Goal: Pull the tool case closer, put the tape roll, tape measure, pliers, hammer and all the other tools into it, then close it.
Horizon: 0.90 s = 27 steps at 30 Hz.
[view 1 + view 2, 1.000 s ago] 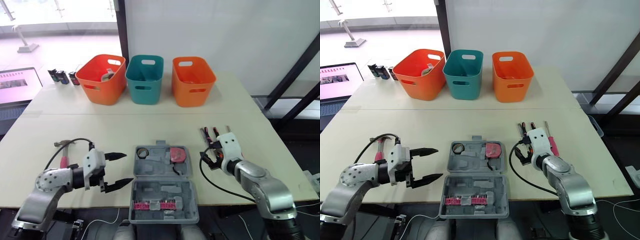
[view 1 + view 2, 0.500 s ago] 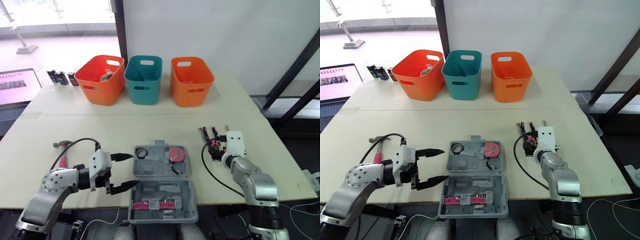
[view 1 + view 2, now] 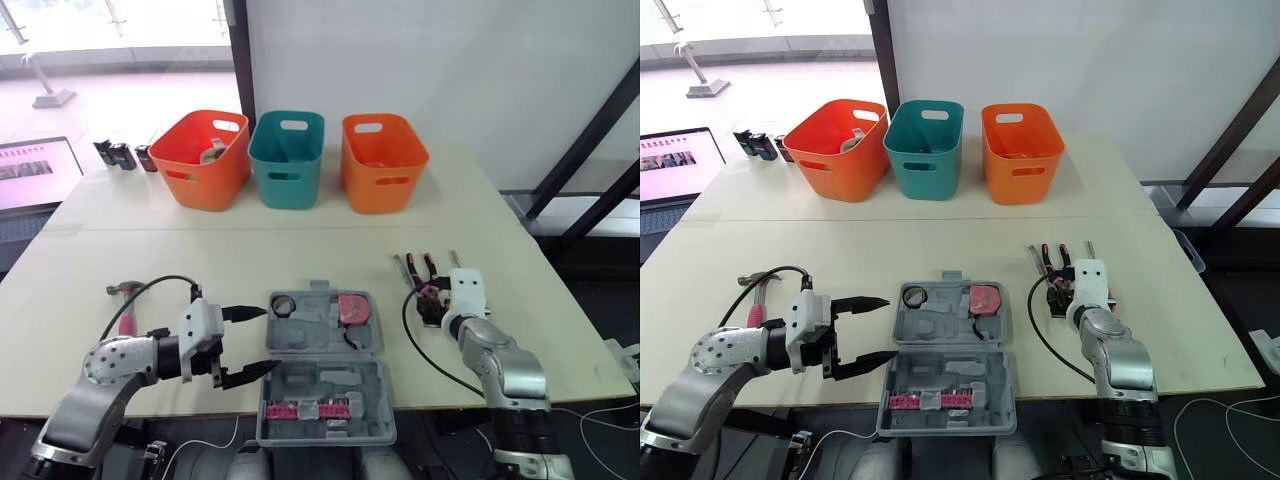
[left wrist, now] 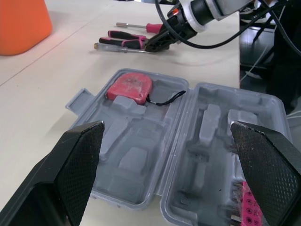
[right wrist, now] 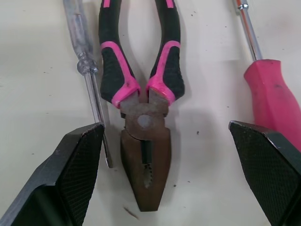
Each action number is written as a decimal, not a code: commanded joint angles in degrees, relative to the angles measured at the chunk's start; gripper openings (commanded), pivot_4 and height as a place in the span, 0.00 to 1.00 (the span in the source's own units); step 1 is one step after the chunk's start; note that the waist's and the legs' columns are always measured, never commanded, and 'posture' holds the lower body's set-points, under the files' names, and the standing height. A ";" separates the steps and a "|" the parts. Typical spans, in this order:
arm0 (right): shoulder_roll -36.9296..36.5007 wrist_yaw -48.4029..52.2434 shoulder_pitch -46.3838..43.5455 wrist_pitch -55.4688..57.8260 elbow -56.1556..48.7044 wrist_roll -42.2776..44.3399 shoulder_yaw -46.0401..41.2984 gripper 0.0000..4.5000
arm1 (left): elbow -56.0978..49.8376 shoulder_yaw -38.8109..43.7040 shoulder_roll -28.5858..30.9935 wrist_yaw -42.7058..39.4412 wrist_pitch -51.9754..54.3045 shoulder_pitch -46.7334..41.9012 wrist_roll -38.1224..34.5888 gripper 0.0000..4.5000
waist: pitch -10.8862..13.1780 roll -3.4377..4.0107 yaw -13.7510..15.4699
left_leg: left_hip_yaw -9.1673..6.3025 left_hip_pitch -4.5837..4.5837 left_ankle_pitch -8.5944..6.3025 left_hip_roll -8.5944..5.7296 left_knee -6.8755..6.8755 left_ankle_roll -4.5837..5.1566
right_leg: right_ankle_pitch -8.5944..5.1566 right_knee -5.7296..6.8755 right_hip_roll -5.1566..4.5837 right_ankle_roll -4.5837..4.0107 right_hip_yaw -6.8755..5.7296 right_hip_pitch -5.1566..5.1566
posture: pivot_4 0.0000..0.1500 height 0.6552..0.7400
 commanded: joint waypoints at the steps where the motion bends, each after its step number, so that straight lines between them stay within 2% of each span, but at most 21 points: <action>1: 0.04 0.47 -1.12 -1.03 -0.19 0.12 -0.72 0.88 | -1.60 0.47 0.24 0.11 -0.41 0.00 -0.28 1.00 | 0.00 0.00 -0.02 | 0.00 0.00 0.00 0.00 0.00 0.00 | 0.00 0.00 0.00 0.00 0.00 0.00 | 1.00 1.00; 3: 0.08 0.58 -1.12 -1.15 -0.06 0.14 -0.76 0.72 | -1.53 0.54 0.25 0.17 -0.42 0.00 -0.26 1.00 | 0.01 0.01 0.02 | 0.00 0.00 0.00 0.00 0.00 0.00 | 0.00 0.00 0.00 0.00 0.00 0.00 | 1.00 1.00; 7: 0.24 0.87 -1.15 -1.58 0.10 0.38 -1.03 0.25 | -1.49 0.55 0.27 0.22 -0.42 -0.04 -0.18 1.00 | 0.01 0.01 0.03 | 0.00 0.00 0.00 0.00 0.00 0.00 | 0.00 -0.01 0.00 0.00 0.00 0.00 | 1.00 1.00; 8: 0.25 0.92 -1.13 -1.55 0.06 0.38 -0.97 0.22 | -1.46 0.54 0.29 0.23 -0.42 -0.06 -0.15 1.00 | 0.01 0.01 0.03 | 0.00 0.00 0.00 0.00 0.00 0.00 | 0.00 -0.01 0.00 0.00 0.00 0.00 | 1.00 1.00; 18: 1.10 0.64 -1.64 -1.82 -3.16 1.69 -2.46 0.22 | -0.65 0.83 0.07 0.61 -0.78 -0.90 0.09 1.00 | 0.03 0.04 0.03 | 0.00 0.00 0.00 0.00 -0.01 0.00 | 0.00 -0.01 0.00 0.00 0.00 -0.01 | 1.00 1.00; 22: 1.23 0.27 -1.14 -1.51 -9.09 2.75 -4.08 0.22 | -0.12 0.98 0.12 0.59 -0.80 -1.41 -0.03 1.00 | 0.12 0.19 0.03 | 0.00 -0.03 0.00 0.00 -0.01 0.00 | 0.00 -0.01 0.00 0.00 0.00 -0.04 | 1.00 1.00; 27: -1.69 2.83 0.78 1.70 -22.46 5.47 -6.43 0.22 | 1.01 2.26 0.47 0.66 -0.86 -1.77 -0.50 1.00 | 0.20 0.33 0.10 | 0.00 -0.11 0.00 0.00 -0.07 0.00 | -0.03 -0.02 -0.01 0.04 0.01 -0.13 | 1.00 1.00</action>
